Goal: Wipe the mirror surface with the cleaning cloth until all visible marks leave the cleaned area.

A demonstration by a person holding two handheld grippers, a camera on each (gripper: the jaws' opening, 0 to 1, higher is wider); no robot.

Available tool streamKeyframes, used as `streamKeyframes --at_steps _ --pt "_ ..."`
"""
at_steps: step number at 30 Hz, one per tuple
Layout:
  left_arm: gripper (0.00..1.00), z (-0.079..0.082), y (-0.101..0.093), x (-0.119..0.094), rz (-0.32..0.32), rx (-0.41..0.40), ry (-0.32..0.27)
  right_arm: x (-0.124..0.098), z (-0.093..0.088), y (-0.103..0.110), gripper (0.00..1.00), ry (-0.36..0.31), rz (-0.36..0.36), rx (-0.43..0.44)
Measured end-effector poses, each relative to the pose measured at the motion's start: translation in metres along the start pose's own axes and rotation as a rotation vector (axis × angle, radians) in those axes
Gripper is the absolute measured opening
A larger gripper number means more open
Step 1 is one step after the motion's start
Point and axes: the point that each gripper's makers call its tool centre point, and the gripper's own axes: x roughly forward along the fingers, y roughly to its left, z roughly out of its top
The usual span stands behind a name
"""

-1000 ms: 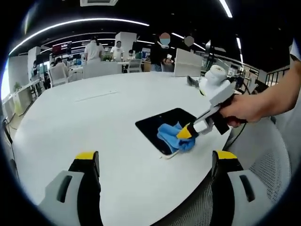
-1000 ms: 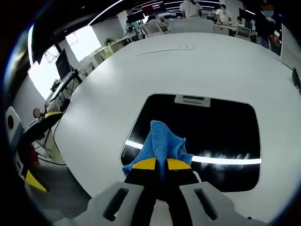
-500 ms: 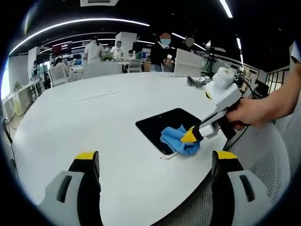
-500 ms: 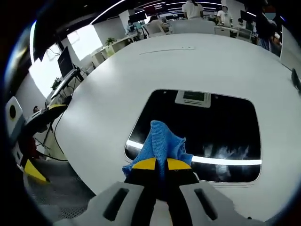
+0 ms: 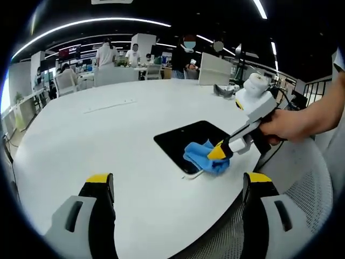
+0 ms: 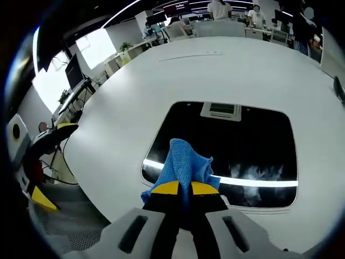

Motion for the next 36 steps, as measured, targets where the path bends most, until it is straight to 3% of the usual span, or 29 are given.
streamKeyframes --at_steps 23,36 --pt "0.99 0.000 0.001 -0.001 0.011 -0.024 -0.010 -0.013 -0.004 -0.036 0.01 -0.012 -0.023 0.024" --pt "0.99 0.000 0.001 0.001 0.019 -0.005 -0.009 -0.011 -0.001 -0.038 0.00 -0.012 -0.030 0.019"
